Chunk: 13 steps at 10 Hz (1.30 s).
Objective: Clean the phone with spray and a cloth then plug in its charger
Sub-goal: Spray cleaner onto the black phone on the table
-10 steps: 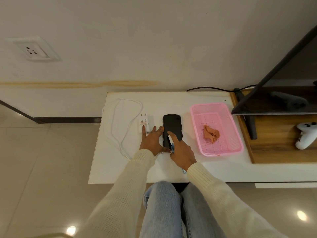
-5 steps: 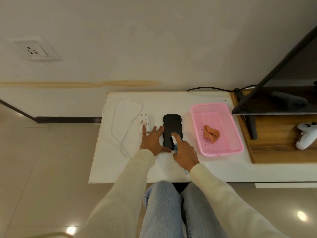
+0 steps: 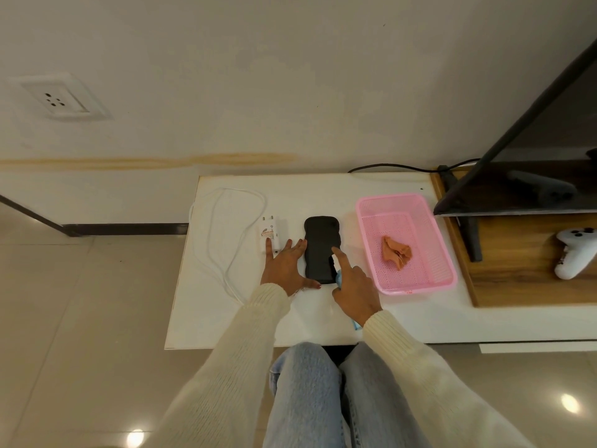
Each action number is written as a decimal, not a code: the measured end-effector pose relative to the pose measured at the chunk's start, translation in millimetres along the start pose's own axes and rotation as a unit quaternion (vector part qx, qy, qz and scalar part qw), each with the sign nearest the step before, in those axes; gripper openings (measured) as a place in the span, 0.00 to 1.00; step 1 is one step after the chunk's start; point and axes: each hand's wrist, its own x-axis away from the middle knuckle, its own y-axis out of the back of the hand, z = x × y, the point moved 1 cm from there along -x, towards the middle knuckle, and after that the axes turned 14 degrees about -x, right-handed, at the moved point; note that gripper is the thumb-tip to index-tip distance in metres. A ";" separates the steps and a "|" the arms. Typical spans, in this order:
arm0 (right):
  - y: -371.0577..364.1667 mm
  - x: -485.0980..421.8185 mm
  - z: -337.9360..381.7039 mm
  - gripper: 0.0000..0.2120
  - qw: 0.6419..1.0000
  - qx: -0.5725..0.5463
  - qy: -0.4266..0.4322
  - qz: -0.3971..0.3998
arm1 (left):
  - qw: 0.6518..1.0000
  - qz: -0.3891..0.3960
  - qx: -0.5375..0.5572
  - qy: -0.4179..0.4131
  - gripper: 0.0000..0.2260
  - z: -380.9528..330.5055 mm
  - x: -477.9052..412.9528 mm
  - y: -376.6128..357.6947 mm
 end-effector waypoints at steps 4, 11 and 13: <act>-1.9 1.8 -5.3 0.35 1.000 -0.016 0.011 -0.009 | 1.000 -0.001 0.003 -0.001 0.48 -0.6 2.0 2.6; 2.7 -0.8 -7.7 0.39 0.994 -0.104 0.041 -0.017 | 1.000 0.004 0.004 0.008 0.47 -2.3 5.6 7.1; 18.6 -6.8 -2.8 0.25 0.977 -0.192 0.050 -0.075 | 1.000 0.001 0.020 0.008 0.47 -1.9 6.0 6.4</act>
